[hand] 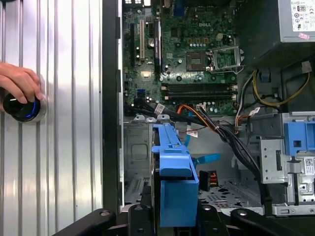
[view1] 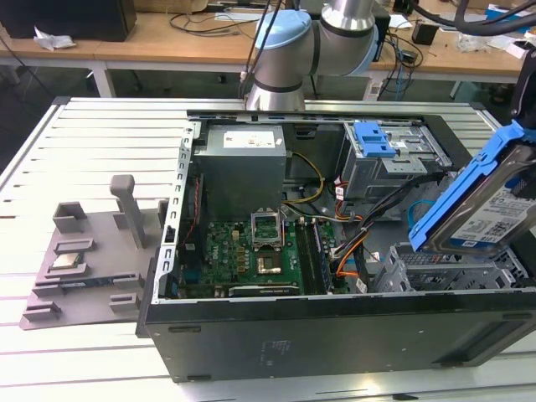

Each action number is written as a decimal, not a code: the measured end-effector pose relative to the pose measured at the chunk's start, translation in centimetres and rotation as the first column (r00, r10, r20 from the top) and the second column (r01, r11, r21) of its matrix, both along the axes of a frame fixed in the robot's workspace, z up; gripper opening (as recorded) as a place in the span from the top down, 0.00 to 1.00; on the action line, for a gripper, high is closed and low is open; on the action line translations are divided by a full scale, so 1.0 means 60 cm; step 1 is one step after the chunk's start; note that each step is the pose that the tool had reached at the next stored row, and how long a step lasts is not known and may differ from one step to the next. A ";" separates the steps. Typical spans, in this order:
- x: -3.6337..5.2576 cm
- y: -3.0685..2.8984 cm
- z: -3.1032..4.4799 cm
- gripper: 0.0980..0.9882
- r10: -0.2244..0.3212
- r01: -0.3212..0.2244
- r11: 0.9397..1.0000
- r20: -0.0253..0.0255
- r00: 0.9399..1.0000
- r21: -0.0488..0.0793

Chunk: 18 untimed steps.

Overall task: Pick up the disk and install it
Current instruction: 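Insert the disk into the insertion slot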

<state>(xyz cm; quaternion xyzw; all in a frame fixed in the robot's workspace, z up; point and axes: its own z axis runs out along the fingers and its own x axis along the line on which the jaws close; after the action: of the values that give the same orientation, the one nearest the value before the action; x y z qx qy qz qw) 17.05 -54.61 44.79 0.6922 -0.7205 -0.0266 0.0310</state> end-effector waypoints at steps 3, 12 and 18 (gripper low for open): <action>-0.001 0.0021 -0.003 0.70 -0.014 0.014 1.000 0.000 1.000 0.001; -0.001 0.0028 -0.026 0.70 -0.017 0.017 1.000 0.000 1.000 0.001; -0.031 0.0028 -0.064 0.70 -0.017 0.017 1.000 0.001 1.000 0.001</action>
<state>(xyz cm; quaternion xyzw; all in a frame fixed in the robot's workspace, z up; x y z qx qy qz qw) 15.20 -54.44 40.94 0.6862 -0.7263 -0.0270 0.0298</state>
